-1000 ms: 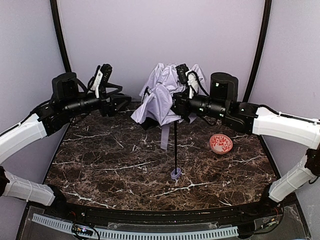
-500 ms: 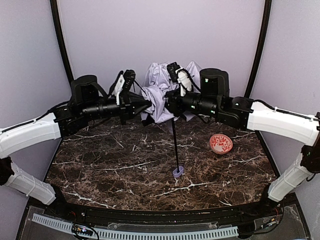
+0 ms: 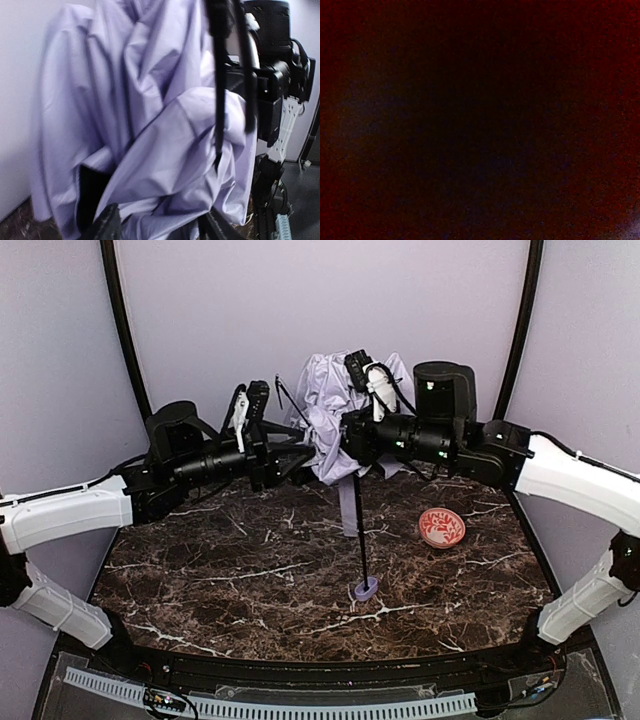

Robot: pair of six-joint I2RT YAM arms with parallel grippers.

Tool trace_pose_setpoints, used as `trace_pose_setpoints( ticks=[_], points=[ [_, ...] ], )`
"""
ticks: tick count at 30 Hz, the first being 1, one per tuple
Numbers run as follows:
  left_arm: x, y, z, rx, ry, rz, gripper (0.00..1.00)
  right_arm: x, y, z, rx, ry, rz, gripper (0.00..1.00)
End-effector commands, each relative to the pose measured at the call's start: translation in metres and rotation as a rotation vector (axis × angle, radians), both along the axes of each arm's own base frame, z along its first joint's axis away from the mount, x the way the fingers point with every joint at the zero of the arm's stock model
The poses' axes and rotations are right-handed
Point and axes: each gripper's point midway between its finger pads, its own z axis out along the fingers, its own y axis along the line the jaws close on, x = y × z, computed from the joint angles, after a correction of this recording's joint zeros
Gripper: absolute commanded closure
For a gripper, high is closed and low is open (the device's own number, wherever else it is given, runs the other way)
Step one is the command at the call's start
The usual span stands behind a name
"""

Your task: Put away the umbrella

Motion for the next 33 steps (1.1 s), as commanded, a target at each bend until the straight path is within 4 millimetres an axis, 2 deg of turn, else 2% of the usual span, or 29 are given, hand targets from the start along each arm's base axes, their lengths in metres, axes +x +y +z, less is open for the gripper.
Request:
trace_pose_setpoints(
  ticks=[1, 3, 7, 10, 13, 15, 19, 21, 23, 25, 26, 27, 30, 33],
  points=[
    [0.02, 0.05, 0.012, -0.041, 0.054, 0.276, 0.37, 0.031, -0.048, 0.04, 0.045, 0.059, -0.272, 0.87],
    [0.015, 0.071, 0.001, 0.011, 0.105, 0.349, 0.3, 0.053, -0.067, 0.038, -0.016, 0.07, -0.404, 0.89],
    [0.003, 0.106, -0.018, 0.017, 0.136, 0.445, 0.26, 0.089, -0.101, 0.033, -0.203, 0.012, -0.678, 0.9],
    [-0.003, 0.119, -0.021, 0.001, 0.135, 0.476, 0.24, 0.11, -0.099, 0.013, -0.351, 0.008, -0.778, 0.9],
    [0.0, 0.123, -0.023, 0.013, 0.153, 0.499, 0.23, 0.114, -0.065, -0.022, -0.407, 0.122, -0.694, 0.88],
    [0.004, 0.121, -0.027, 0.037, 0.17, 0.508, 0.23, 0.112, -0.036, -0.055, -0.417, 0.219, -0.616, 0.85],
    [0.015, 0.12, -0.043, 0.1, 0.211, 0.538, 0.23, 0.094, 0.034, -0.124, -0.423, 0.399, -0.355, 0.76],
    [0.019, 0.121, -0.05, 0.129, 0.23, 0.549, 0.22, 0.074, 0.072, -0.155, -0.441, 0.473, -0.156, 0.59],
    [0.023, 0.127, -0.053, 0.141, 0.248, 0.564, 0.22, 0.063, 0.093, -0.171, -0.451, 0.51, -0.022, 0.42],
    [0.026, 0.134, -0.058, 0.15, 0.273, 0.586, 0.22, 0.058, 0.1, -0.174, -0.479, 0.505, 0.053, 0.22],
    [0.028, 0.139, -0.06, 0.156, 0.284, 0.598, 0.21, 0.058, 0.099, -0.172, -0.491, 0.495, 0.071, 0.07],
    [0.029, 0.143, -0.061, 0.159, 0.288, 0.611, 0.21, 0.058, 0.097, -0.166, -0.496, 0.479, 0.085, 0.01],
    [0.032, 0.153, -0.067, 0.185, 0.301, 0.643, 0.21, 0.062, 0.078, -0.137, -0.462, 0.448, 0.109, 0.0],
    [0.034, 0.157, -0.076, 0.222, 0.315, 0.665, 0.21, 0.063, 0.045, -0.114, -0.443, 0.408, 0.057, 0.01]
  ],
)
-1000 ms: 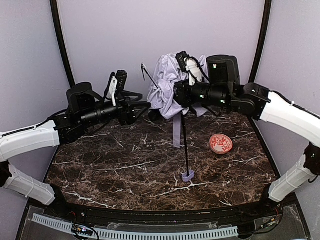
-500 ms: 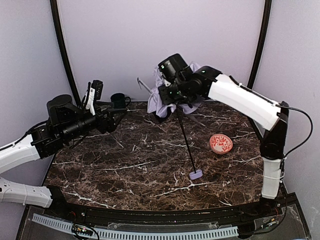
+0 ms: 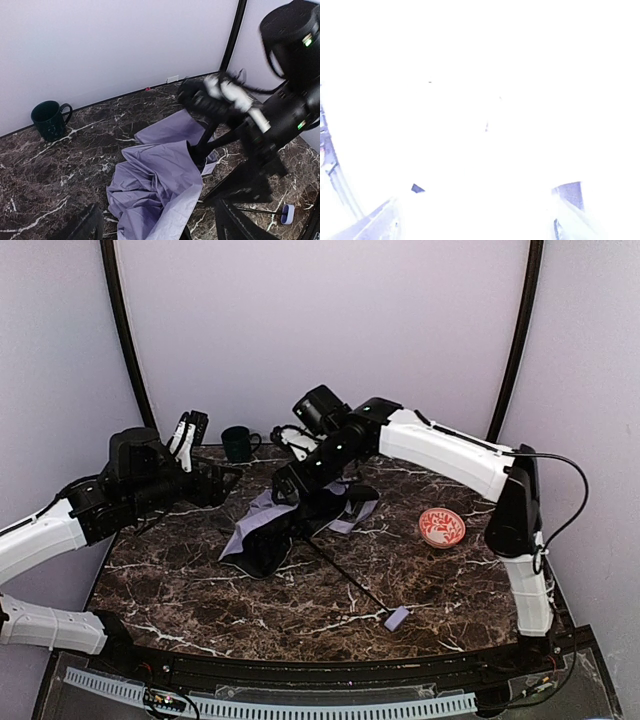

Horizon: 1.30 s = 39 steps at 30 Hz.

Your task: Put away the umbrella

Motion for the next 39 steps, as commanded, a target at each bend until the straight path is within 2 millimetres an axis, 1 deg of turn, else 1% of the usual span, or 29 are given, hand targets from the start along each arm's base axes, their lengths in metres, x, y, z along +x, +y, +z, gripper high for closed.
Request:
trace_pose_setpoints(
  ticks=[1, 2, 3, 5, 6, 7, 9, 10, 12, 13, 15, 17, 20, 21, 22, 24, 25, 26, 27, 28, 30, 31, 33, 35, 37, 38, 39],
  points=[
    [0.001, 0.011, -0.002, 0.032, 0.025, 0.044, 0.21, -0.005, -0.048, 0.086, 0.111, -0.128, -0.007, 0.01],
    [0.003, 0.013, -0.006, 0.04, 0.034, 0.061, 0.21, -0.011, -0.061, 0.079, 0.095, -0.131, -0.035, 0.01],
    [0.004, 0.015, -0.01, 0.044, 0.045, 0.072, 0.21, -0.017, -0.071, 0.068, 0.086, -0.124, -0.065, 0.04],
    [0.006, 0.017, -0.014, 0.047, 0.058, 0.086, 0.21, -0.035, -0.086, 0.036, 0.08, -0.081, -0.105, 0.11],
    [0.008, 0.018, -0.013, 0.043, 0.055, 0.094, 0.21, -0.046, -0.092, 0.01, 0.057, -0.039, -0.112, 0.16],
    [0.009, 0.02, -0.014, 0.042, 0.053, 0.1, 0.21, -0.055, -0.094, -0.005, 0.048, -0.018, -0.117, 0.21],
    [0.013, 0.022, -0.013, 0.048, 0.043, 0.105, 0.21, -0.059, -0.095, -0.031, 0.009, -0.013, -0.14, 0.25],
    [0.015, 0.021, -0.011, 0.049, 0.037, 0.102, 0.21, -0.059, -0.091, -0.041, 0.0, -0.006, -0.132, 0.26],
    [0.023, 0.028, -0.009, 0.051, 0.038, 0.125, 0.21, -0.057, -0.081, -0.06, -0.033, 0.023, -0.109, 0.25],
    [0.025, 0.028, -0.008, 0.052, 0.04, 0.129, 0.21, -0.056, -0.077, -0.068, -0.061, 0.037, -0.086, 0.22],
    [0.027, 0.027, -0.008, 0.048, 0.047, 0.129, 0.21, -0.056, -0.073, -0.09, -0.117, 0.077, -0.068, 0.21],
    [0.027, 0.027, -0.012, 0.031, 0.059, 0.132, 0.21, -0.059, -0.069, -0.108, -0.142, 0.115, -0.044, 0.22],
    [0.028, 0.028, -0.02, 0.013, 0.082, 0.148, 0.21, -0.061, -0.07, -0.135, -0.187, 0.154, -0.039, 0.26],
    [0.028, 0.029, -0.022, 0.012, 0.086, 0.154, 0.22, -0.061, -0.073, -0.142, -0.212, 0.16, -0.037, 0.31],
    [0.028, 0.03, -0.022, 0.013, 0.085, 0.158, 0.22, -0.062, -0.076, -0.148, -0.229, 0.166, -0.035, 0.39],
    [0.028, 0.031, -0.019, 0.012, 0.078, 0.165, 0.22, -0.063, -0.077, -0.152, -0.227, 0.176, -0.021, 0.59],
    [0.028, 0.032, -0.015, 0.009, 0.07, 0.166, 0.22, -0.063, -0.076, -0.151, -0.217, 0.185, -0.01, 0.69],
    [0.027, 0.032, -0.01, 0.008, 0.059, 0.165, 0.22, -0.061, -0.071, -0.145, -0.196, 0.186, 0.006, 0.8],
    [0.027, 0.033, -0.002, 0.003, 0.045, 0.162, 0.22, -0.058, -0.065, -0.135, -0.172, 0.189, 0.024, 0.92],
    [0.026, 0.033, 0.005, 0.003, 0.028, 0.158, 0.22, -0.052, -0.06, -0.123, -0.15, 0.178, 0.033, 1.0],
    [0.025, 0.032, 0.016, 0.012, -0.003, 0.139, 0.22, -0.041, -0.052, -0.095, -0.092, 0.173, 0.061, 1.0],
    [0.025, 0.032, 0.02, 0.023, -0.016, 0.134, 0.22, -0.039, -0.047, -0.077, -0.051, 0.181, 0.081, 1.0],
    [0.025, 0.034, 0.026, 0.047, -0.041, 0.133, 0.23, -0.034, -0.043, -0.035, 0.039, 0.189, 0.121, 1.0],
    [0.024, 0.038, 0.037, 0.054, -0.071, 0.148, 0.23, -0.03, -0.045, 0.013, 0.138, 0.18, 0.153, 1.0],
    [0.019, 0.043, 0.059, 0.04, -0.12, 0.15, 0.24, -0.024, -0.052, 0.064, 0.248, 0.174, 0.171, 1.0],
    [0.015, 0.046, 0.074, 0.028, -0.154, 0.15, 0.25, -0.021, -0.058, 0.09, 0.302, 0.165, 0.17, 1.0],
    [0.009, 0.049, 0.09, 0.013, -0.191, 0.146, 0.26, -0.017, -0.064, 0.11, 0.339, 0.152, 0.166, 1.0]
  ],
)
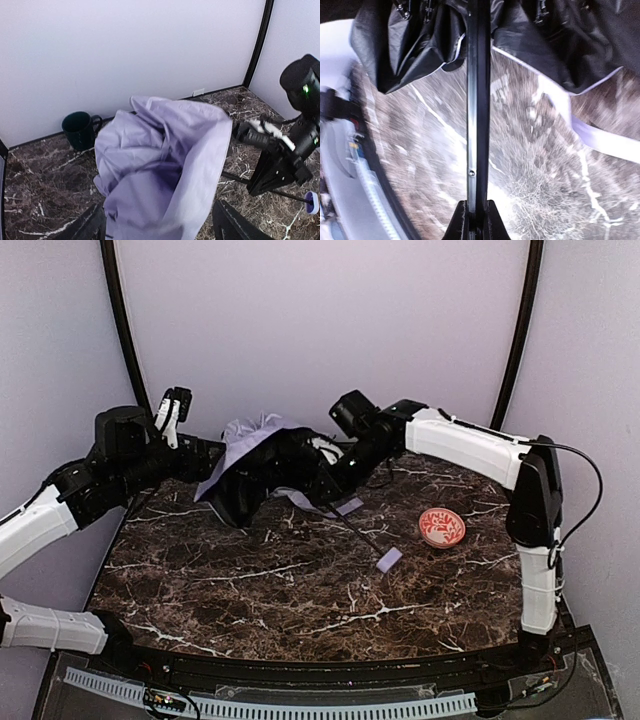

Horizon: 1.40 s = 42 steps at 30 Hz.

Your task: Put away the umbrella

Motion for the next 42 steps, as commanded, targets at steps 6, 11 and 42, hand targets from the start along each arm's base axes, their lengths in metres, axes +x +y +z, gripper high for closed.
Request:
trace_pose_setpoints(
  ticks=[6, 11, 42],
  points=[
    [-0.043, 0.031, 0.128, 0.004, -0.341, -0.017, 0.27, -0.015, -0.036, 0.254, 0.53, -0.222, 0.142, 1.0],
    [-0.048, 0.014, 0.108, -0.035, -0.391, -0.114, 0.26, -0.037, -0.055, 0.314, 0.667, -0.311, 0.191, 1.0],
    [-0.031, -0.209, 0.102, -0.333, -0.602, -0.831, 0.26, -0.106, -0.089, 0.374, 0.957, -0.391, 0.298, 1.0]
  ],
)
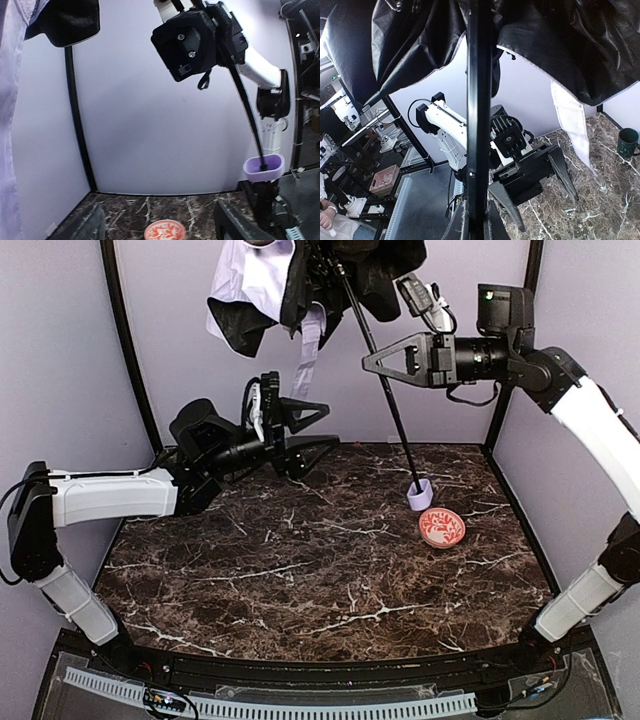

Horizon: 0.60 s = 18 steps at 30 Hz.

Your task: Put away the umbrella

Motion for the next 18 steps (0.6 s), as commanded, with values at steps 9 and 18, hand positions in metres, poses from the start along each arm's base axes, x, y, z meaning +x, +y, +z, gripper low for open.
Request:
trace_pose_setpoints(
  ticks=[9, 18],
  points=[
    [0.02, 0.02, -0.007, 0.033, 0.02, 0.198, 0.56, 0.013, -0.01, 0.007, 0.191, -0.026, -0.146, 1.0],
    [-0.001, 0.03, 0.002, 0.071, 0.387, 0.176, 0.45, 0.073, 0.013, -0.049, 0.27, -0.036, -0.623, 1.0]
  ],
)
